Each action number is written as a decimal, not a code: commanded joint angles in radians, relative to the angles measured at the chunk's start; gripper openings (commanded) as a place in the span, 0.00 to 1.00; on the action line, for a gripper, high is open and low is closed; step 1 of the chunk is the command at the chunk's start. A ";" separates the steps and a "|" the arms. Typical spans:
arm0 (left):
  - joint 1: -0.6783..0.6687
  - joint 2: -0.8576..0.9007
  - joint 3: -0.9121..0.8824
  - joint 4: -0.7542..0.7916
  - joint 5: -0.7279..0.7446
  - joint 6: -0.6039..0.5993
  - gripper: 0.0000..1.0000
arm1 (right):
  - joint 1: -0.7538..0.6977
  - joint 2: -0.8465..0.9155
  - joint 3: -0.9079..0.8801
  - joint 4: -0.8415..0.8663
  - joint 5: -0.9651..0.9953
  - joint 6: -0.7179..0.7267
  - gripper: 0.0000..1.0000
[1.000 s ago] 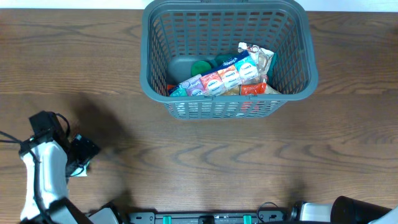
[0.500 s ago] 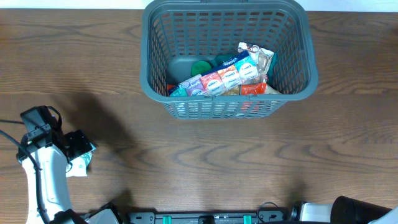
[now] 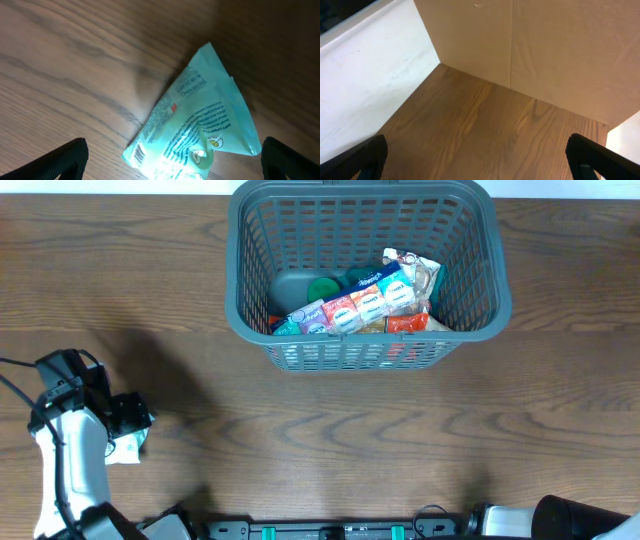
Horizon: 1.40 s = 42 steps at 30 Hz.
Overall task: Pack container
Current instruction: 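Grasp the mint-green packet with the left gripper and lift it, then carry the mint-green packet over the basket and open the left gripper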
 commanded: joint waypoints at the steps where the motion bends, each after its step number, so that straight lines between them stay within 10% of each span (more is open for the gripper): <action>1: -0.002 0.044 0.014 0.005 0.015 0.005 0.93 | -0.010 0.002 -0.002 0.000 0.010 0.012 0.99; 22: -0.001 0.273 0.014 0.137 0.019 -0.014 0.95 | -0.010 0.002 -0.002 0.000 0.010 0.012 0.99; 24: -0.001 0.278 0.014 0.148 0.034 -0.013 0.70 | -0.010 0.001 -0.002 0.000 0.010 0.012 0.99; 26: -0.001 0.280 0.014 0.158 0.044 -0.013 0.06 | -0.010 0.001 -0.002 0.000 0.010 0.012 0.99; 42: -0.039 0.235 0.133 0.163 0.245 -0.165 0.06 | -0.010 0.001 -0.002 0.000 0.010 0.012 0.99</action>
